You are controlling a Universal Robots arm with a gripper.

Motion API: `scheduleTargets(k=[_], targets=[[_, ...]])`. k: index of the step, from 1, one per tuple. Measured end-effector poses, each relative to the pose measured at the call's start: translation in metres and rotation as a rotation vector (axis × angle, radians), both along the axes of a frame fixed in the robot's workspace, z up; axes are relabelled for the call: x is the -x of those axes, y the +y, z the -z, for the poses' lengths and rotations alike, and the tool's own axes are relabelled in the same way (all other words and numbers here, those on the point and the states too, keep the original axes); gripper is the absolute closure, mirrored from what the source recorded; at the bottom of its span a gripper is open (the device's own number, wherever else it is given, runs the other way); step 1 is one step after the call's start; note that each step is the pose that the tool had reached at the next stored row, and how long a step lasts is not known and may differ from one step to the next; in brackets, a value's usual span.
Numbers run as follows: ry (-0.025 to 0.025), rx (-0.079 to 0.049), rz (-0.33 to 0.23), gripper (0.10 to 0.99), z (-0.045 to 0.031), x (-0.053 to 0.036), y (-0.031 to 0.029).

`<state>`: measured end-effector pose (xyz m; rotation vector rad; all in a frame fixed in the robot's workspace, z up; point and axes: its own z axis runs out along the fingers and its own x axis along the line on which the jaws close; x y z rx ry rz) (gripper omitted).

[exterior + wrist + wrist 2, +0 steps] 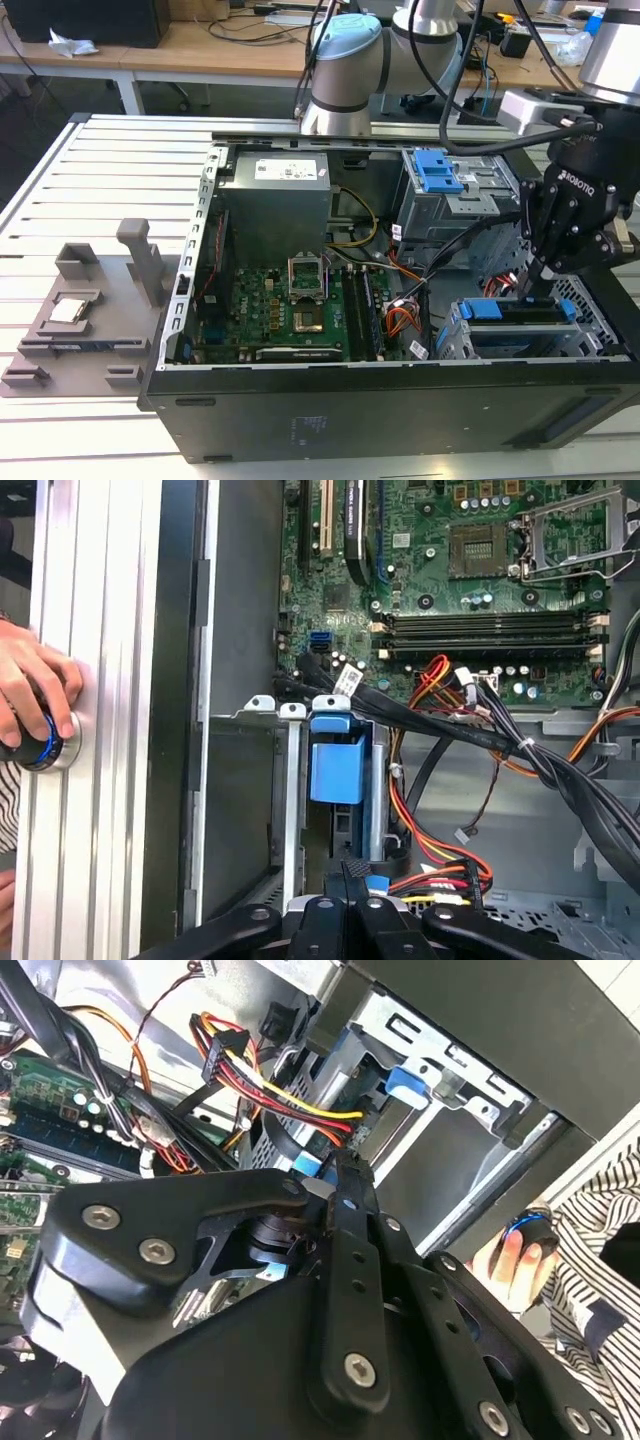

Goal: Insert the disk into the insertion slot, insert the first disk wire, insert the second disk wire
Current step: 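Insert the second disk wire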

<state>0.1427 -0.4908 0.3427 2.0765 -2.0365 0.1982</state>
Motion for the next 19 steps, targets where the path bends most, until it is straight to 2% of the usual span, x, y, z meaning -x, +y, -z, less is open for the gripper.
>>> scheduleTargets(k=[12,13,14,16,19], targets=[[0.0003,-0.002,0.000,0.980,0.0038,0.0010,-0.0004],[0.0002,-0.002,0.000,0.973,0.0039,0.0010,-0.0005],[0.0004,-0.002,0.000,0.910,0.0038,0.0014,-0.0006],[-0.0010,-0.002,0.000,0.910,0.0028,0.0036,-0.0006],[-0.0010,-0.003,0.000,0.910,0.0029,0.0074,-0.0044]])
